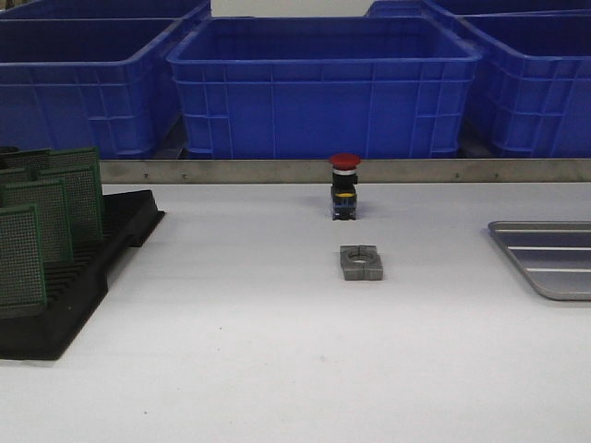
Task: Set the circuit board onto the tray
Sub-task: 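Move the left gripper toward the black rack of green boards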
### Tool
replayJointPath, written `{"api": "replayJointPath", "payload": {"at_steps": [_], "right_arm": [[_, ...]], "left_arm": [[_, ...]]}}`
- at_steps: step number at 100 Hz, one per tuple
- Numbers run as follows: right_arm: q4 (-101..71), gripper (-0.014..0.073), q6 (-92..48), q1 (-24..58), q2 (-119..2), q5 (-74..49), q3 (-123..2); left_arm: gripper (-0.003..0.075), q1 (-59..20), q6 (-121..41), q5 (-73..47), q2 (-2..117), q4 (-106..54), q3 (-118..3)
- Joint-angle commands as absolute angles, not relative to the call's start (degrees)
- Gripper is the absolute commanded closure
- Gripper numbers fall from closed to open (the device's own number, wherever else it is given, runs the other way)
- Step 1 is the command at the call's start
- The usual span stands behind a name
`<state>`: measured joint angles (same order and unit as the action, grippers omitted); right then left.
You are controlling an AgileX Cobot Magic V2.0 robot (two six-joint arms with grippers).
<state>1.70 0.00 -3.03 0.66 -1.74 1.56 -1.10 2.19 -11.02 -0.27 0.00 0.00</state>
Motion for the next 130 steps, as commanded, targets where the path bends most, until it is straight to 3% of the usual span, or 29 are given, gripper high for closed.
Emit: {"api": "replayJointPath", "payload": {"at_steps": [1,48,68,107,130], "right_arm": [[2.4,0.0706,0.0,-3.0,2.1,2.3,0.8],[2.4,0.0706,0.0,-3.0,2.1,2.3,0.8],[2.4,0.0706,0.0,-3.0,2.1,2.3,0.8],[2.4,0.0706,0.0,-3.0,2.1,2.3,0.8],[2.4,0.0706,0.0,-3.0,2.1,2.3,0.8]], "left_arm": [[0.0741,-1.5,2.3,-5.7,-2.1,0.0,2.8],[0.0741,-1.5,2.3,-2.4,-2.0,-0.5,-0.7],[0.0741,-1.5,2.3,-13.4,1.9,0.0,-11.7],[0.0741,-1.5,2.3,-35.0,25.7,-0.3,-33.8],[0.074,-1.5,-1.7,-41.4,42.1,-2.2,-43.5]]}}
